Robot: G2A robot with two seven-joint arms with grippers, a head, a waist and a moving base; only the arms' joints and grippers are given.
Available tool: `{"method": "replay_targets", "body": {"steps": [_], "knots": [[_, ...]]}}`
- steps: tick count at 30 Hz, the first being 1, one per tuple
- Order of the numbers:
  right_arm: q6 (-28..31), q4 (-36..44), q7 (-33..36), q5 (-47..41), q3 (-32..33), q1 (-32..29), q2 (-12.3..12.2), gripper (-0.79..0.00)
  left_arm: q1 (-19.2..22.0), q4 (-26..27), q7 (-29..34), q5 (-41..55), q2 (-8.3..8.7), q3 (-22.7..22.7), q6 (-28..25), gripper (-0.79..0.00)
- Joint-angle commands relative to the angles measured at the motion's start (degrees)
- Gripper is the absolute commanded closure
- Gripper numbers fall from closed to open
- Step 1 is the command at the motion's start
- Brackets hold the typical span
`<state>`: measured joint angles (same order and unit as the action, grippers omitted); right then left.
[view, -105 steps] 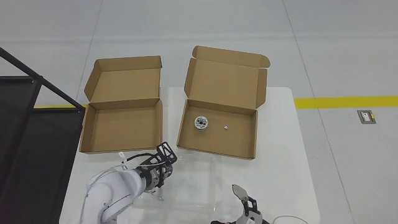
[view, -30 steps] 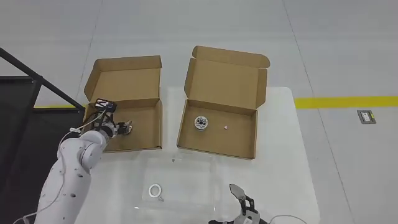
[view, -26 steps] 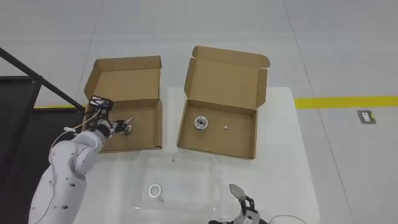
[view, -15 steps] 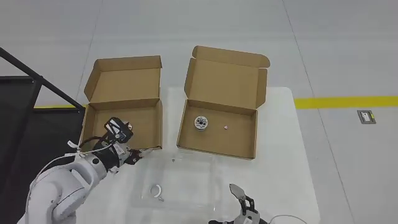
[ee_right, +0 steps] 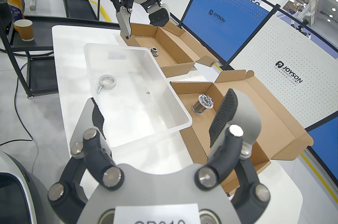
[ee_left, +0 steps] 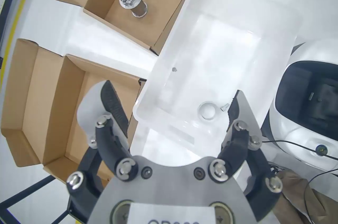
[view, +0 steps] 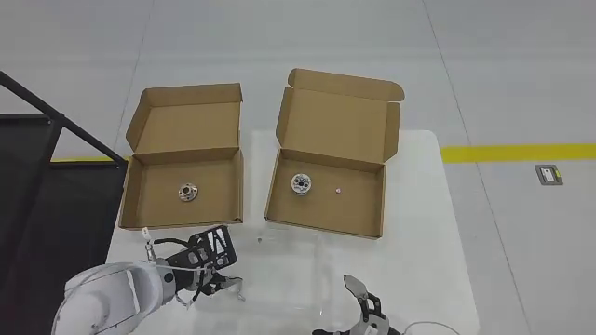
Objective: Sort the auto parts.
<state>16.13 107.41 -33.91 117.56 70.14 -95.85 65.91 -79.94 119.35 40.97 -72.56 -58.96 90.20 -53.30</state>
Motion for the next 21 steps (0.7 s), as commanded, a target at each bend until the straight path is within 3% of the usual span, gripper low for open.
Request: {"method": "replay_targets", "body": {"steps": [1,9,16,21], "knots": [[0.0,0.0,0.0,0.0,0.0,0.0,0.0,-0.785,0.0,0.0,0.0,0.0,0.00,0.0,0.0,-0.785],[0.0,0.0,0.0,0.0,0.0,0.0,0.0,-0.785,-0.3,2.2,4.4,-10.6,0.46,-5.7,-2.5,-0.785],[0.0,0.0,0.0,0.0,0.0,0.0,0.0,-0.785,2.1,-0.9,5.5,-19.7,1.14,-12.2,-4.5,-0.785],[0.0,0.0,0.0,0.0,0.0,0.0,0.0,-0.785,5.0,-4.9,5.3,-23.3,1.83,-17.4,-4.7,-0.600]]}}
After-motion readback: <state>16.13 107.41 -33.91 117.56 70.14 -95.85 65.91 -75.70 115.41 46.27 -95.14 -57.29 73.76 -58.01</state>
